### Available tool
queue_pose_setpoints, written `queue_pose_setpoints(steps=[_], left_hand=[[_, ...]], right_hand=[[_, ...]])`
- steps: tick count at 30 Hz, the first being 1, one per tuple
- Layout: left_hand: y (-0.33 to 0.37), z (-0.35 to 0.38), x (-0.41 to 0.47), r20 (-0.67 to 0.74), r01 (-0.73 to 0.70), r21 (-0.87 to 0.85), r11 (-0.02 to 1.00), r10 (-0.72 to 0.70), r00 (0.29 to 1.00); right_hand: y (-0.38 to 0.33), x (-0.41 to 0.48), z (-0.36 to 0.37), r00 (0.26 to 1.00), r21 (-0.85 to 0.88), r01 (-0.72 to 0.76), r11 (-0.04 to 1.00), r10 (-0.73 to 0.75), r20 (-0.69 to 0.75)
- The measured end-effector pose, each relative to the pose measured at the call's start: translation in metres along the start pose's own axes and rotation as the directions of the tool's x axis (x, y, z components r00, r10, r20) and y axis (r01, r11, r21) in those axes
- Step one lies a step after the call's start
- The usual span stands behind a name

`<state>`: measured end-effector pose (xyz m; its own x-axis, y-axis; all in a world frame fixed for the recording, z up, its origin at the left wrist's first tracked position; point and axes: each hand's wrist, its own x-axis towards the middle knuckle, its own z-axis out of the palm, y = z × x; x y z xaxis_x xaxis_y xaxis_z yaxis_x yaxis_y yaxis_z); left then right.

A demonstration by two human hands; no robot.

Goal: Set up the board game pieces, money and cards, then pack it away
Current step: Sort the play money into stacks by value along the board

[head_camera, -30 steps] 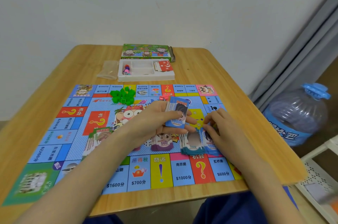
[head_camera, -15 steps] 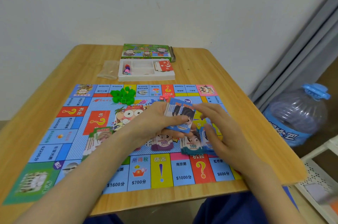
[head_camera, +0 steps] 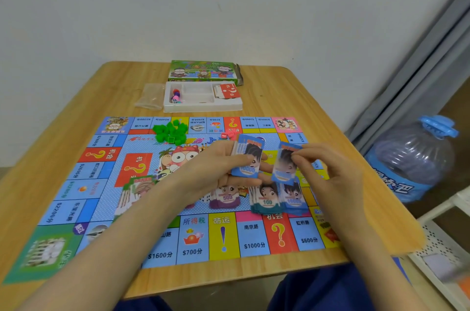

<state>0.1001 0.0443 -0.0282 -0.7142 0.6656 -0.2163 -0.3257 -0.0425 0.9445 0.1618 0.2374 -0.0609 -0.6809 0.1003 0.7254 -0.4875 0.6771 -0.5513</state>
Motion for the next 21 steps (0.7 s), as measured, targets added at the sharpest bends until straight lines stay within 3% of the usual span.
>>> queue_pose_setpoints(steps=[4, 9, 14, 21], left_hand=[[0.0, -0.001, 0.0, 0.028, -0.01, 0.009, 1.0, 0.009, 1.0], [-0.001, -0.001, 0.0, 0.02, -0.024, 0.012, 1.0, 0.024, 1.0], [-0.001, -0.002, 0.001, 0.021, -0.015, 0.014, 1.0, 0.014, 1.0], [0.0, -0.001, -0.001, 0.022, -0.011, 0.026, 1.0, 0.01, 1.0]], right_hand=[[-0.004, 0.001, -0.004, 0.961, 0.168, -0.246, 0.955, 0.263, -0.088], [-0.004, 0.004, -0.003, 0.909, 0.199, -0.388, 0.9, 0.41, -0.081], [0.001, 0.003, 0.002, 0.874, 0.083, -0.485, 0.87, 0.48, 0.078], [0.007, 0.001, 0.007, 0.86, -0.16, -0.429, 0.889, 0.456, 0.23]])
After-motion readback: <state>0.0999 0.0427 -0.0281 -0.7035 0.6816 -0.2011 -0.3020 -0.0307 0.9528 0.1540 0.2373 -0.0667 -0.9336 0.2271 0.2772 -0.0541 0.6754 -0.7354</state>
